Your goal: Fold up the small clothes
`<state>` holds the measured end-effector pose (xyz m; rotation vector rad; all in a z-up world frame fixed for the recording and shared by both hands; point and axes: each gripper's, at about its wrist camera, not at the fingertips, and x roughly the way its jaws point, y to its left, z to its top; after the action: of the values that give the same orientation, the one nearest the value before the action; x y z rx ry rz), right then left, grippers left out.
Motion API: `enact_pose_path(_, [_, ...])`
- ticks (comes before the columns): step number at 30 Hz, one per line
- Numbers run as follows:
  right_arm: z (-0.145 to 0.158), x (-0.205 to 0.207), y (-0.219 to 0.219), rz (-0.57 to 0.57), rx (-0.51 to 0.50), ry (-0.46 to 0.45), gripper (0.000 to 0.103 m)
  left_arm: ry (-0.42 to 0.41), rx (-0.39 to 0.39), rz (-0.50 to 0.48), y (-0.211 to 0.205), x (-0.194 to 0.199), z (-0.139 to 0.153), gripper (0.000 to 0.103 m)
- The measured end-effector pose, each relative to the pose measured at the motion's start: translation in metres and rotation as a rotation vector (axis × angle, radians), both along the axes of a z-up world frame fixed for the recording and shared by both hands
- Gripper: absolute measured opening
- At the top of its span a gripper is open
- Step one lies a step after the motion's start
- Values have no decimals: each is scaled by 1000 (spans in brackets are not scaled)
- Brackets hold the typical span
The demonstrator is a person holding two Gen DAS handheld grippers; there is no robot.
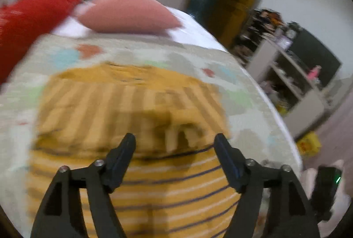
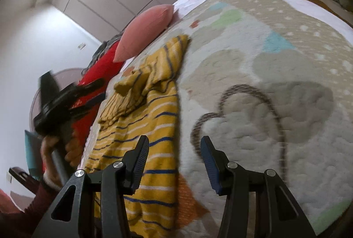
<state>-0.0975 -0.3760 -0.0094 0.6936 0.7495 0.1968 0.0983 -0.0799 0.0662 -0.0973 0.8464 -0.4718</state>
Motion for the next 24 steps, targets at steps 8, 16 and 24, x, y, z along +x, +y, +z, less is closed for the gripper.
enact_pose_path(8, [40, 88, 69, 165, -175, -73, 53, -20, 82, 284, 124, -79, -9, 77])
enact_pose_path(16, [7, 221, 137, 286, -253, 68, 53, 84, -25, 443, 186, -107, -50, 77])
enact_pose_path(24, [33, 202, 43, -130, -273, 53, 58, 89, 3, 441, 191, -120, -63, 78])
